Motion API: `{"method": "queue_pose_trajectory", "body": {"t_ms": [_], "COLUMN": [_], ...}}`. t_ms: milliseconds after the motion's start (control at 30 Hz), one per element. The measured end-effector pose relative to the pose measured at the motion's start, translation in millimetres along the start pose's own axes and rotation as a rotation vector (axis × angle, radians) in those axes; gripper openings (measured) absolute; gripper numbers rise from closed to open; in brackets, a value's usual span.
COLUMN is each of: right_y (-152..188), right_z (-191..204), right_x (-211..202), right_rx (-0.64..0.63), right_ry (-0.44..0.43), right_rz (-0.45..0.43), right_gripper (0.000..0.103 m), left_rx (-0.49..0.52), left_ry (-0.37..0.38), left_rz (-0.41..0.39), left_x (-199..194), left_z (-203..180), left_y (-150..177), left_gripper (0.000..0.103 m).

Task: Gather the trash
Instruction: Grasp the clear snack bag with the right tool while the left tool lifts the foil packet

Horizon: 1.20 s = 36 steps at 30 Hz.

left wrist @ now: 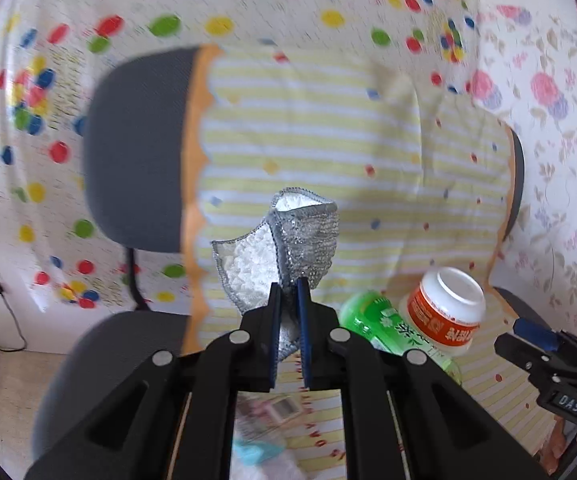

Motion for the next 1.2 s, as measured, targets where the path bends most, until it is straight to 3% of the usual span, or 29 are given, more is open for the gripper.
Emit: {"method": "queue_pose_trajectory", "body": {"t_ms": [200, 400, 600, 867, 967, 1033, 1200], "right_y": [13.0, 44.5, 68.9, 85.0, 86.9, 88.0, 74.6], "right_z": [60.2, 138.9, 198.7, 223.0, 223.9, 222.0, 205.6], "right_x": [-6.2, 19.8, 63.1, 103.8, 105.9, 107.0, 100.2], "right_rx": [-0.083, -0.216, -0.339, -0.44, -0.47, -0.466, -0.397], "right_ry": [-0.119, -0.224, -0.209, -0.181, -0.149, -0.139, -0.103], "right_rz": [0.008, 0.086, 0.186, 0.299, 0.297, 0.302, 0.25], "right_gripper": [0.062, 0.062, 0.068, 0.075, 0.075, 0.073, 0.031], "left_rx": [0.006, -0.051, -0.128, -0.165, -0.166, -0.169, -0.177], "left_ry": [-0.111, -0.205, -0.2, -0.201, -0.198, -0.194, -0.186], "left_rz": [-0.005, 0.036, 0.074, 0.077, 0.083, 0.087, 0.091], "left_x": [-44.6, -49.5, -38.6, -27.2, -23.0, -20.0, -16.5], "left_z": [38.5, 88.7, 121.4, 132.1, 131.2, 130.1, 128.0], "left_y": [19.3, 52.7, 76.6, 87.9, 89.3, 89.5, 89.2], "left_gripper": [0.006, 0.006, 0.006, 0.006, 0.006, 0.006, 0.006]}}
Point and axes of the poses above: each gripper's, at about its wrist camera, not at the fingertips, and x roughly the way its jaws point, z to its left, y to its underside, the point moved 7 cm from there along x, roughly the way its jaws point, and after that the axes turned 14 degrees about y, right-handed, at the moved point
